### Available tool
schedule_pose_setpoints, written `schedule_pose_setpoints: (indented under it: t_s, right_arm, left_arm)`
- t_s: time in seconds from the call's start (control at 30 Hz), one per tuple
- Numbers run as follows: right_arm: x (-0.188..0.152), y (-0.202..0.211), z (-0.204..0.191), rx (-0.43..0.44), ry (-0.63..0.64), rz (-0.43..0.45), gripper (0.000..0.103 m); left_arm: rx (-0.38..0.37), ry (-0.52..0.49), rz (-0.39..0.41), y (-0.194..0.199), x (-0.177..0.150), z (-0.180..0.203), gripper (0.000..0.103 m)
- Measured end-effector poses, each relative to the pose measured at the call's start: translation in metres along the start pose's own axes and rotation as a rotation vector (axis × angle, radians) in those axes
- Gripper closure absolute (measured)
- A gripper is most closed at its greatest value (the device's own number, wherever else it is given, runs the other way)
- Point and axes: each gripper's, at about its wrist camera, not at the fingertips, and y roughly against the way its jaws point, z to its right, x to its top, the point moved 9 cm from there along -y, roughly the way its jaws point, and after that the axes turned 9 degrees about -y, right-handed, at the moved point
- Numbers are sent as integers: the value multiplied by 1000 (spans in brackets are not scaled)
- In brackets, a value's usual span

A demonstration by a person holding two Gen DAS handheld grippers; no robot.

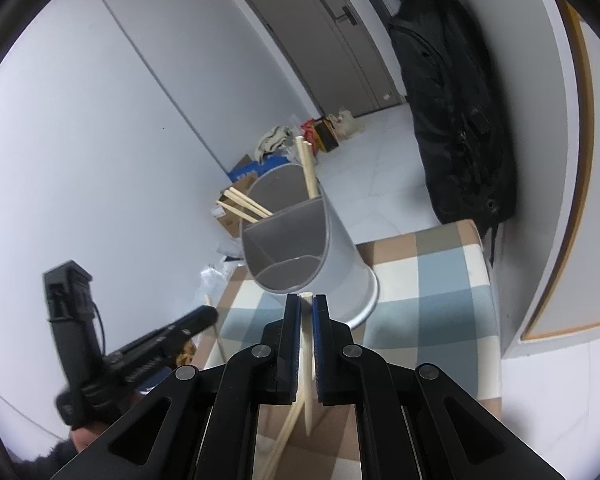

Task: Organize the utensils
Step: 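Carry both held sticks upright up over the holder opening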

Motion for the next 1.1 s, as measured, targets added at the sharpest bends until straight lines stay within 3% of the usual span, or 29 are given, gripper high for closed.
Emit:
schedule_pose_setpoints:
  t_s: [0.73, 1.1]
  right_arm:
    - [17, 22, -41, -2, 83, 68, 98]
    - [64, 40, -68, -5, 140, 114, 98]
  left_arm:
    - [-43, -146, 123, 54, 47, 35, 102]
    - [-30, -161, 162, 70, 91, 35, 102]
